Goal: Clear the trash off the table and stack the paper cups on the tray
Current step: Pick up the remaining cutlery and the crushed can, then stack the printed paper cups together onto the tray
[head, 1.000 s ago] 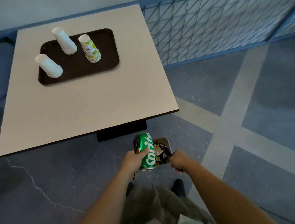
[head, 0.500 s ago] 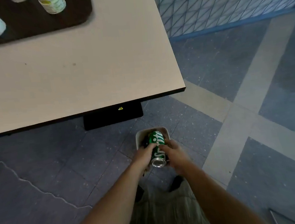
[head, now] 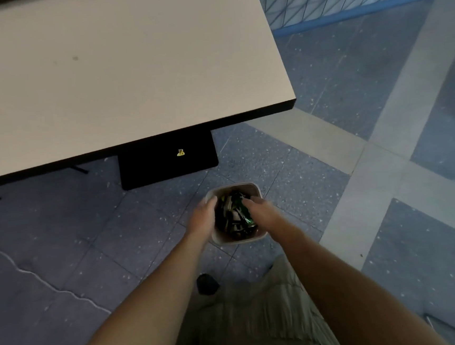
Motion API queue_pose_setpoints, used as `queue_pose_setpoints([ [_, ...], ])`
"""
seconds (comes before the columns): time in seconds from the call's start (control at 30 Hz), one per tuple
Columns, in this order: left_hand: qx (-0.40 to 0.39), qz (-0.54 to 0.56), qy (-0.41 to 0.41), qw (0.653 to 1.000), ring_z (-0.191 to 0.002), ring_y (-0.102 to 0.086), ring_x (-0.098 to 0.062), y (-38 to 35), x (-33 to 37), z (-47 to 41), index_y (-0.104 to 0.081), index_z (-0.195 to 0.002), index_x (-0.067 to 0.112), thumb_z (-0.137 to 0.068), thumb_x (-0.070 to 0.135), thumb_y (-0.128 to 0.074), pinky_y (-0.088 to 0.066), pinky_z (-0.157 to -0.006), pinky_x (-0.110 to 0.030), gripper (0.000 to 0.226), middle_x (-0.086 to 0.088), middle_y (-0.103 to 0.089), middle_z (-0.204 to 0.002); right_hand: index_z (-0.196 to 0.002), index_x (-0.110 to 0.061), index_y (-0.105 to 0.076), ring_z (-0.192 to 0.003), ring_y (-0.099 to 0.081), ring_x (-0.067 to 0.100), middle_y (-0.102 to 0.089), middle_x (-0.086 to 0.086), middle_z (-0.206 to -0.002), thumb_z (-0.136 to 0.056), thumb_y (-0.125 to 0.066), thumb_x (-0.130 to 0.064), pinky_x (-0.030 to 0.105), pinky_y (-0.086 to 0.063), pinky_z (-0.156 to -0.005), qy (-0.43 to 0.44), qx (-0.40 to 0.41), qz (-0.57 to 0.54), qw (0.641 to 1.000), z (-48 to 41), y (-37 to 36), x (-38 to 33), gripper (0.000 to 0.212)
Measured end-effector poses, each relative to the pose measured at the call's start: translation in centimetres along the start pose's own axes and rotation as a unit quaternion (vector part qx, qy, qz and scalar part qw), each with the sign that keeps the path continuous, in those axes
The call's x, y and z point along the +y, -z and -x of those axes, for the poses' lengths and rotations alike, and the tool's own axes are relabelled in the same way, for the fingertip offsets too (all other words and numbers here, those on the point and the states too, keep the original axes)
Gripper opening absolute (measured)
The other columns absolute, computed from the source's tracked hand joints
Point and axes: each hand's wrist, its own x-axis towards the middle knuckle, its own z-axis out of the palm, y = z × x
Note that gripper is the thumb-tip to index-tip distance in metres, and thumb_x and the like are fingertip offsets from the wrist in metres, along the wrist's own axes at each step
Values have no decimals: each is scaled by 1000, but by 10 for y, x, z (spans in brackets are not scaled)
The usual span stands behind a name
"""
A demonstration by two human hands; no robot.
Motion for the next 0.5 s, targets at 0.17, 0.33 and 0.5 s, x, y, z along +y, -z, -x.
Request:
queue_pose_setpoints([
  [0.17,2,-97,-83,992,-151,-37,-26,20,33,79,-38,-160,28,-105,52,-49,-32,-122,-50,61,-4,-39,-165,-146,-27,-53,-105,-61,21,-63,3,-124,-99,-49,-48,36,-51,-91,49,9,9,999,81,7,-29,52],
  [0.33,11,-31,-105,994,-150,-38,-22,46,65,161,-44,-156,32,-105,50,-52,-31,-121,-39,55,0,-40,-163,-140,-30,-56,-106,-61,21,-64,4,-124,-106,-41,-43,41,-50,-98,94,6,18,995,171,23,-62,40],
  [0.5,43,75,-115,990,-141,-51,-20,73,96,243,-54,-141,42,-101,51,-57,-37,-121,-49,42,4,-49,-157,-129,-32,-65,-107,-65,20,-67,3,-121,-104,-45,-49,48,-53,-100,133,3,-20,991,255,46,-93,36],
])
